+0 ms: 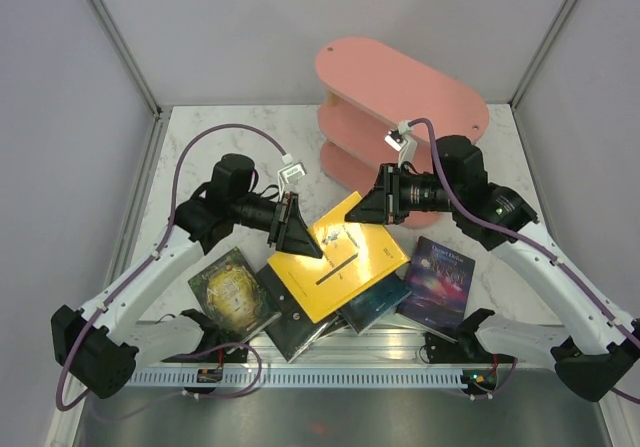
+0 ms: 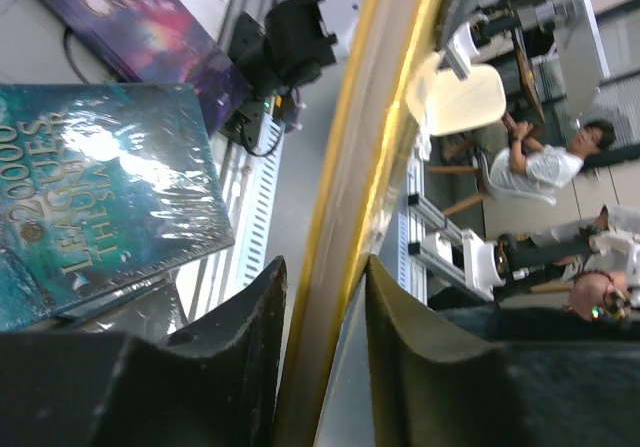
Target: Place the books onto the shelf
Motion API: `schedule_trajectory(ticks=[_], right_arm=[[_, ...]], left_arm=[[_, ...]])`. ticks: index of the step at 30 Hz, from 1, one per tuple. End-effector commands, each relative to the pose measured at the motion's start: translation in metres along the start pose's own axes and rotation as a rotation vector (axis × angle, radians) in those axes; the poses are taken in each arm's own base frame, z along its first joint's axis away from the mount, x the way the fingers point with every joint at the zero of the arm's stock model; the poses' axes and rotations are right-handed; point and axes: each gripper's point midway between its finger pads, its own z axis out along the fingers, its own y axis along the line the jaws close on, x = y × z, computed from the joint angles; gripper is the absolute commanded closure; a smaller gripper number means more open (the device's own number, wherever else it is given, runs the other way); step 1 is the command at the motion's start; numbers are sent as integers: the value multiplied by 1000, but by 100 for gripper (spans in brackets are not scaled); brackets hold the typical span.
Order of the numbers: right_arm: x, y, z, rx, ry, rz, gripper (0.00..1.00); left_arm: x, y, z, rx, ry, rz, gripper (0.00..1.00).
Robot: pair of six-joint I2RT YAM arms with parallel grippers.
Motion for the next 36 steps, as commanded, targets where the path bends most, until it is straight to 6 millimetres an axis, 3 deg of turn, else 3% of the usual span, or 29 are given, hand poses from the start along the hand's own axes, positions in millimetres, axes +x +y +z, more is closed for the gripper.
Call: schedule_trajectory(ticks=[1, 6, 8, 10, 12, 13, 14, 17, 20, 21, 22, 23, 24, 28, 32, 36], right_arm=[[-7, 3, -2, 1, -6, -32, 100], [-8, -3, -1, 33, -16, -27, 100], [-10, -6, 0, 42, -23, -27, 100], [-14, -8, 1, 59, -38, -28, 100], [-18, -10, 2, 70, -49, -27, 100], [-20, -11, 3, 77, -53, -26, 100], [-24, -11, 4, 83, -63, -28, 100], [-35, -13, 1, 114, -101, -30, 100], [-47, -17, -9, 183, -156, -35, 81], [-49, -19, -13, 209, -171, -35, 52], [-51, -21, -17, 234, -181, -39, 41], [-54, -23, -24, 275, -198, -38, 22], [-57, -24, -29, 299, -210, -40, 3], [-68, -18, -60, 395, -285, -52, 2], [-81, 12, -100, 395, -394, -78, 2], [-81, 29, -121, 370, -445, -71, 2]], left_arm=[[-4, 3, -6, -64, 13, 75, 74], [-2, -3, -4, 6, 51, 54, 77], [1, -10, -4, 55, 71, 39, 63], [4, -13, -4, 79, 80, 29, 58], [8, -17, -4, 103, 91, 21, 70], [8, -17, -5, 103, 90, 23, 91], [10, -16, -4, 99, 91, 19, 98], [10, -8, -4, 55, 79, 6, 98], [10, -4, -2, 53, 85, -8, 98], [10, 0, -1, 50, 89, -22, 98], [5, 14, 1, -31, 68, -34, 98], [-15, 33, 4, -138, -4, -61, 98], [-21, 39, 6, -148, -14, -72, 98], [-54, 52, 9, -189, -69, -103, 98], [-84, 58, 17, -154, -98, -126, 98], [-114, 56, 26, -92, -132, -137, 98]])
